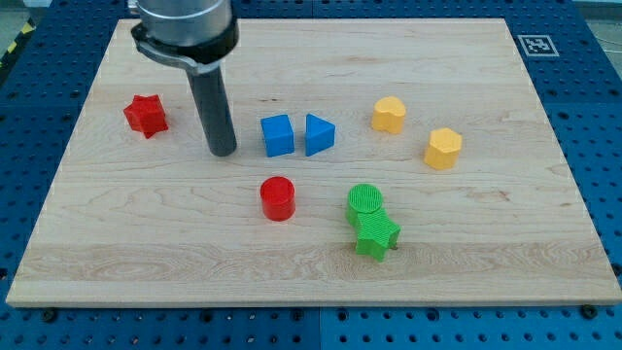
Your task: Slide the red circle towards the bottom left
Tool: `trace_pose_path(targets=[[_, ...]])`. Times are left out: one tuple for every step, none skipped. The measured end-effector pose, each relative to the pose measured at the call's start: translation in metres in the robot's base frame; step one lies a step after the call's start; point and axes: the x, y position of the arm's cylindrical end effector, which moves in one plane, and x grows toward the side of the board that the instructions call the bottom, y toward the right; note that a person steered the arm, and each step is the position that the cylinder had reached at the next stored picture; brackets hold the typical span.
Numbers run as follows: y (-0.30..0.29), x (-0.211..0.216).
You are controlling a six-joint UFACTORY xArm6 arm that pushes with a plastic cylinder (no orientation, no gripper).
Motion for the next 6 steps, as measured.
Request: trace_pose_path(targets=[[0.015, 0.012], [0.036, 0.014], [0.055, 0.021], [0.071, 0.031], [0.086, 0.04], [0.086, 0.064]])
